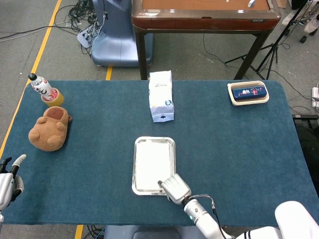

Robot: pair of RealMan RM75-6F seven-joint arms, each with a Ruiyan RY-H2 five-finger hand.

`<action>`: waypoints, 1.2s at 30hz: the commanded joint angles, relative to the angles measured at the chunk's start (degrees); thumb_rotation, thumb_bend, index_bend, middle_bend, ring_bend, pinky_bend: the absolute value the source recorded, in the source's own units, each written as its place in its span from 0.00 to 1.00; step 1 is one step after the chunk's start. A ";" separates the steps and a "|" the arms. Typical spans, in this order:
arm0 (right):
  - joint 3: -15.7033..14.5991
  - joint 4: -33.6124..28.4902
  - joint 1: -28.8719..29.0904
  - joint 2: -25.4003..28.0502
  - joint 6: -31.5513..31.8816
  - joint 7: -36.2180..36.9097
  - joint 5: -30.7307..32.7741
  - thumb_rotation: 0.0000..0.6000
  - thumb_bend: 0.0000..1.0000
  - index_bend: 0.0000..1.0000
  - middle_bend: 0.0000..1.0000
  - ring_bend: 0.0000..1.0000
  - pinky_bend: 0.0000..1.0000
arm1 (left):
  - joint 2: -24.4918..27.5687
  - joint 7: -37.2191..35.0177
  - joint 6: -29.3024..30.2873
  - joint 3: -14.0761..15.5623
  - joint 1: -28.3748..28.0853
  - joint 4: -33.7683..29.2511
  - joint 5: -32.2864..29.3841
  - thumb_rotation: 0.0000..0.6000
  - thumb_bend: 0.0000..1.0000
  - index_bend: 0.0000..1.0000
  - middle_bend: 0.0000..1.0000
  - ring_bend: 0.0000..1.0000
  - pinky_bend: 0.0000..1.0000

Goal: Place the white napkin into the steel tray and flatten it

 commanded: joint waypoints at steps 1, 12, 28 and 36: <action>0.05 0.21 0.04 -0.22 -0.03 -0.03 0.18 1.00 1.00 0.38 1.00 1.00 1.00 | 0.03 -0.07 -0.01 -0.05 0.00 0.02 -0.07 1.00 0.00 0.15 0.14 0.12 0.34; 0.53 1.42 0.27 -1.36 -0.06 0.19 0.50 1.00 1.00 0.38 1.00 1.00 1.00 | 0.24 -0.40 0.03 0.00 0.02 -0.01 0.14 1.00 0.00 0.15 0.14 0.12 0.34; 0.68 1.32 0.18 -1.47 0.83 -0.31 0.92 1.00 1.00 0.38 1.00 1.00 1.00 | 0.26 -0.25 -0.02 0.07 0.04 -0.08 0.16 1.00 0.00 0.15 0.14 0.12 0.34; 0.67 0.73 0.12 -1.05 1.20 -0.31 0.73 1.00 1.00 0.38 1.00 1.00 1.00 | 0.06 -0.02 -0.05 0.03 -0.02 -0.01 0.10 1.00 0.00 0.15 0.14 0.12 0.34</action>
